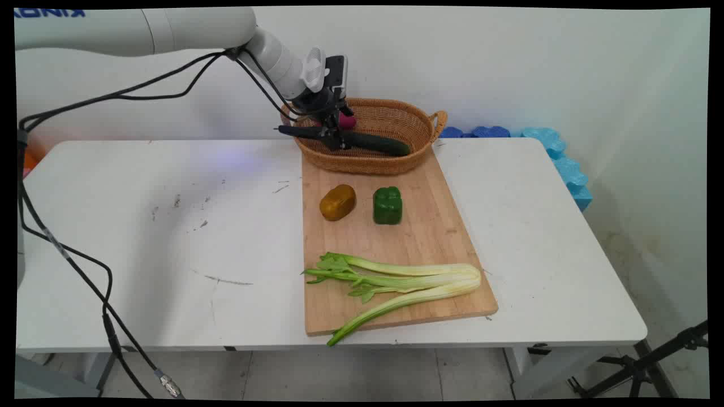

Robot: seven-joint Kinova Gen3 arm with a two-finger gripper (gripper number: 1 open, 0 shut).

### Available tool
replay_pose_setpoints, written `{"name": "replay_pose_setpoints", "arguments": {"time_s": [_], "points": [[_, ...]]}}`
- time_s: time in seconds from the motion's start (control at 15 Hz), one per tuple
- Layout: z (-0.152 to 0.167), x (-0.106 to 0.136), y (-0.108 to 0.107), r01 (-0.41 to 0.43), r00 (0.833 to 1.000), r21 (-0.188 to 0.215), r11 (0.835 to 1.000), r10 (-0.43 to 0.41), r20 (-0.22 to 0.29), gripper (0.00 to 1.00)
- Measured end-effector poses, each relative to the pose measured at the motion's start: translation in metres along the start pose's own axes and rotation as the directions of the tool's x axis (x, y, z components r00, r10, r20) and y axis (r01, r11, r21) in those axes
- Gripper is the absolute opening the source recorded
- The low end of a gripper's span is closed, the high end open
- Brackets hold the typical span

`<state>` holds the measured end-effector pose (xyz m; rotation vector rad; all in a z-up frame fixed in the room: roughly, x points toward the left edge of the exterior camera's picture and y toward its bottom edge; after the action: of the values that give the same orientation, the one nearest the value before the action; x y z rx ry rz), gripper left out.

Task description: Pick up the potato from the cutting board

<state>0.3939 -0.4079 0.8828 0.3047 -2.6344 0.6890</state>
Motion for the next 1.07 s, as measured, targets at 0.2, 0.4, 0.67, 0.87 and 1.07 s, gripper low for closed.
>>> {"name": "replay_pose_setpoints", "arguments": {"time_s": [0.2,0.4,0.67,0.87,1.07], "points": [[-0.003,0.002,-0.001,-0.003,1.0,0.007,1.0,0.003,-0.003,1.0],[-0.012,0.007,-0.001,0.01,1.0,0.02,1.0,-0.01,-0.008,1.0],[-0.032,0.018,0.007,0.066,0.998,0.043,0.997,-0.066,-0.012,1.0],[-0.049,0.027,0.019,0.125,0.992,0.053,0.991,-0.125,-0.015,1.0],[-0.063,0.034,0.033,0.191,0.982,0.058,0.98,-0.19,-0.016,1.0]]}}
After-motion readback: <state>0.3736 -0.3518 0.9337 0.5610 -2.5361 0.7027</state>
